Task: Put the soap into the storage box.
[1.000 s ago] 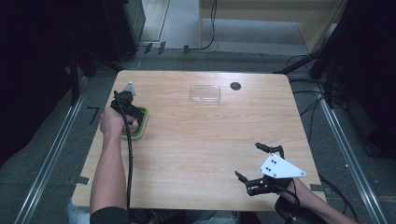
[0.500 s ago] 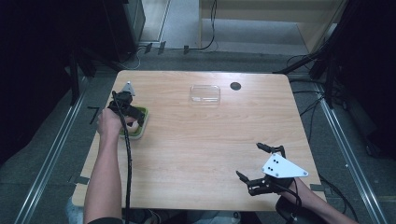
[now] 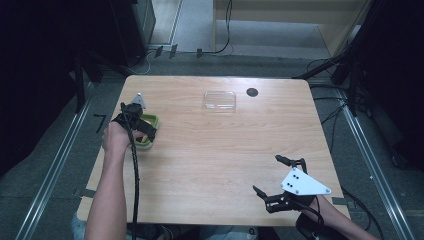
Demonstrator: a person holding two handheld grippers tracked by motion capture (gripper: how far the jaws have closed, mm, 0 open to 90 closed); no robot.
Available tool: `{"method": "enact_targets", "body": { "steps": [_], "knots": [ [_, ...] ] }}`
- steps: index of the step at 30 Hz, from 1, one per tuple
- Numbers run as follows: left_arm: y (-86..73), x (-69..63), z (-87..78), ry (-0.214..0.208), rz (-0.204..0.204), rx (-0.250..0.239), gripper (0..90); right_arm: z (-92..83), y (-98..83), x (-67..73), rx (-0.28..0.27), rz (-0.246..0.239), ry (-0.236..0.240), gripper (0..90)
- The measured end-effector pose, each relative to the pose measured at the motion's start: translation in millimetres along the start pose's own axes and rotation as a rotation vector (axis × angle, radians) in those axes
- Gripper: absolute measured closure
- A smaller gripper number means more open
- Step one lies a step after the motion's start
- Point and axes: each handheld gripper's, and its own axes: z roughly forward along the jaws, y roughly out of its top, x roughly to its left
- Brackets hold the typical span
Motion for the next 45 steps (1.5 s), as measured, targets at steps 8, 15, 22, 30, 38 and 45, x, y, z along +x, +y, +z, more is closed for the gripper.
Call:
{"method": "enact_targets", "body": {
  "steps": [8,15,22,30,38,45],
  "knots": [
    [-19.6,-11.0,-5.9,-0.006,0.034,-0.009,0.7,-0.8,-0.2,-0.4,-0.007,0.001,-0.005,0.0],
    [-43.0,-19.2,-10.9,-0.008,0.066,-0.012,0.7,-0.9,-0.1,-0.1,-0.008,0.002,-0.006,0.0],
    [-69.7,-25.1,-7.0,-0.017,0.090,-0.023,0.7,-0.7,0.2,0.4,-0.008,-0.003,-0.006,0.0],
    [-95.3,-33.1,1.8,-0.010,0.118,-0.021,0.7,-0.9,0.1,0.4,-0.006,0.000,-0.008,0.0],
    [-118.5,-35.3,8.5,-0.021,0.120,-0.026,0.7,-0.7,0.3,0.6,-0.006,-0.004,-0.009,0.0],
    [-131.0,-37.2,12.0,-0.025,0.131,-0.016,0.7,-1.0,0.5,0.9,-0.005,-0.004,-0.009,0.0]
  ]
}}
